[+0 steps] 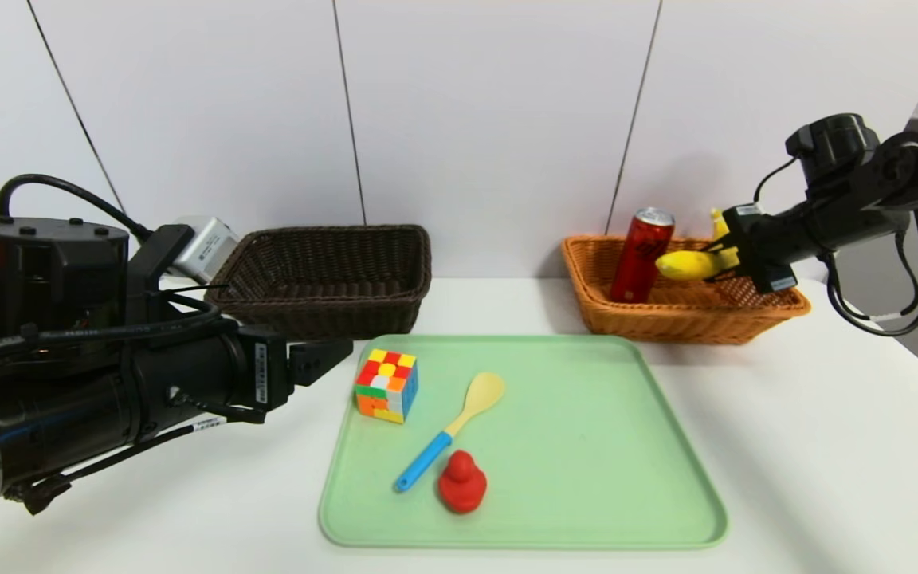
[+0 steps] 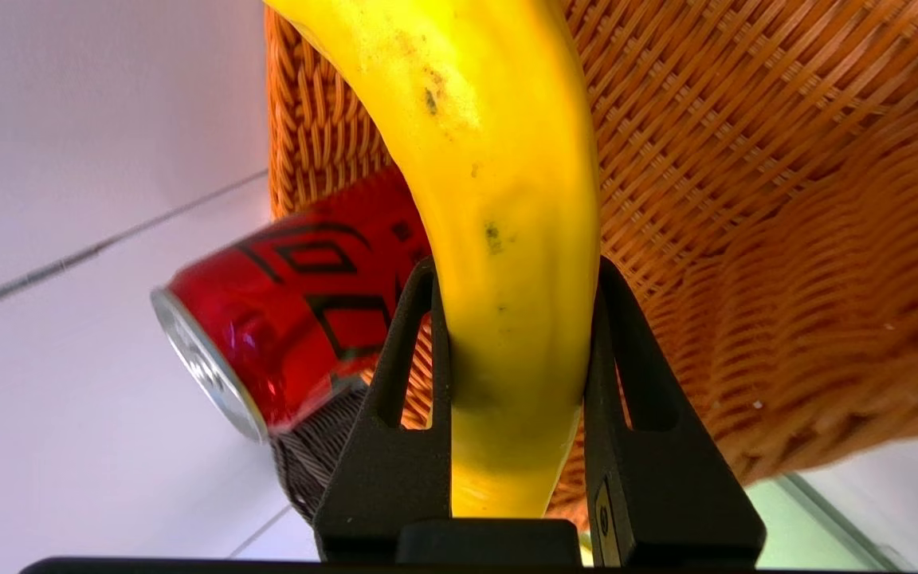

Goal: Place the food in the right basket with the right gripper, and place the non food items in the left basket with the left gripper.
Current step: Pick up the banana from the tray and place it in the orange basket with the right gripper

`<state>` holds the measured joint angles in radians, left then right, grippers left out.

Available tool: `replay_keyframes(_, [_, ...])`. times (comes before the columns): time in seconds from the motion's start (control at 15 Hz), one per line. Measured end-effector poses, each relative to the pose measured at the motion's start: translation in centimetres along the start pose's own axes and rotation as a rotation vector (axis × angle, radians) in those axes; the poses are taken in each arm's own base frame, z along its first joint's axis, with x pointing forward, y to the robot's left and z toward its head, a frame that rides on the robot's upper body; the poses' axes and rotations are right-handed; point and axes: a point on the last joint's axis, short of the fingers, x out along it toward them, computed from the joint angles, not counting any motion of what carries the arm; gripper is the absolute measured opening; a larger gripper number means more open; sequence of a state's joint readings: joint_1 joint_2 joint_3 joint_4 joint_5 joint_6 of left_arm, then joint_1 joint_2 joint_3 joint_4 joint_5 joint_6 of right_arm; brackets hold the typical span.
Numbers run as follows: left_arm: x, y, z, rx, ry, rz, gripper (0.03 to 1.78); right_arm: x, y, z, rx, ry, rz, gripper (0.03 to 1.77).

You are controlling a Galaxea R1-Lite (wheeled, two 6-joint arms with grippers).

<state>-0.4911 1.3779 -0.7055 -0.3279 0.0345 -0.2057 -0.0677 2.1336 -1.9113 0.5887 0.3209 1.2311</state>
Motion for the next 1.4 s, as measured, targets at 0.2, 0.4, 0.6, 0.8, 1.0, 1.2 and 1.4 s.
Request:
replay_keyframes(0.2, [0.0,0.0,0.0,0.0,0.0,-0.001,1.69,0.7,0.2,-0.1,0.012,0.007,0.0,0.45])
replay_keyframes(0.4, [0.0,0.0,0.0,0.0,0.001,-0.001,1.69,1.5,0.0,-0.3,0.013,0.017,-0.013,0.45])
replay_keyframes(0.6, [0.0,0.0,0.0,0.0,0.001,-0.001,1.69,2.3,0.0,-0.5,0.021,0.026,-0.022,0.45])
replay_keyframes(0.8, [0.0,0.0,-0.1,0.0,0.002,-0.001,1.69,2.9,-0.2,-0.5,0.021,0.03,-0.028,0.45])
replay_keyframes(1.0, [0.1,0.0,-0.1,0.0,0.003,-0.003,1.69,3.3,-0.1,-0.4,0.015,0.029,-0.018,0.73])
replay_keyframes(1.2, [0.2,0.0,-0.1,0.0,0.005,-0.002,1.69,3.5,-0.2,-0.4,0.016,0.029,-0.019,1.05])
replay_keyframes(1.4, [0.4,0.0,0.0,0.001,0.003,-0.003,1.69,3.1,-0.1,-0.4,0.019,0.028,-0.017,1.26])
